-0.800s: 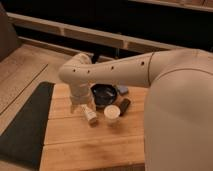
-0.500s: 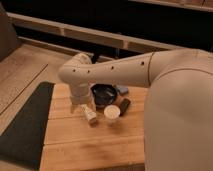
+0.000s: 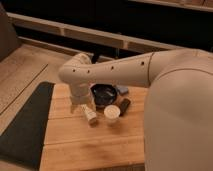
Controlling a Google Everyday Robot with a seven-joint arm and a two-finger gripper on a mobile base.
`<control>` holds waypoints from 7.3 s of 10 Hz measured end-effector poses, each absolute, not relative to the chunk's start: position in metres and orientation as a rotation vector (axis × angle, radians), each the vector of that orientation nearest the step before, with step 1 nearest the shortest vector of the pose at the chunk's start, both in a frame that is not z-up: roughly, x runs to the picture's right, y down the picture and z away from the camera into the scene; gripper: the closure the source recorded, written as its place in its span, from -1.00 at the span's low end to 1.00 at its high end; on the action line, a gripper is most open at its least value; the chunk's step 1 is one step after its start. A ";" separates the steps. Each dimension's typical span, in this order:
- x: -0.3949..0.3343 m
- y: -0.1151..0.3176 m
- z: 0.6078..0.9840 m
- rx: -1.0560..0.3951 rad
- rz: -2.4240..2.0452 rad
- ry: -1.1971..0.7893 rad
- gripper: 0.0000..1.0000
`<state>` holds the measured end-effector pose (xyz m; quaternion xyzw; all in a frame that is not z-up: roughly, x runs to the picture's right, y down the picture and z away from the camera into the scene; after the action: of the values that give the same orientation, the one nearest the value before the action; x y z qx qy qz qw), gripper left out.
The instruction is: Push the ceramic bowl across the table
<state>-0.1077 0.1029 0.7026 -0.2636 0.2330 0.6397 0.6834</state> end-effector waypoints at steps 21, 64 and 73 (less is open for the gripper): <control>-0.040 0.011 0.750 -0.373 1.460 0.250 -0.30; 0.043 0.004 0.959 -0.303 1.235 0.148 -0.30; 0.062 -0.016 0.933 -0.258 1.281 0.200 -0.30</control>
<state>0.0615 -0.0164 0.9330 -0.1197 0.0931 0.5949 0.7894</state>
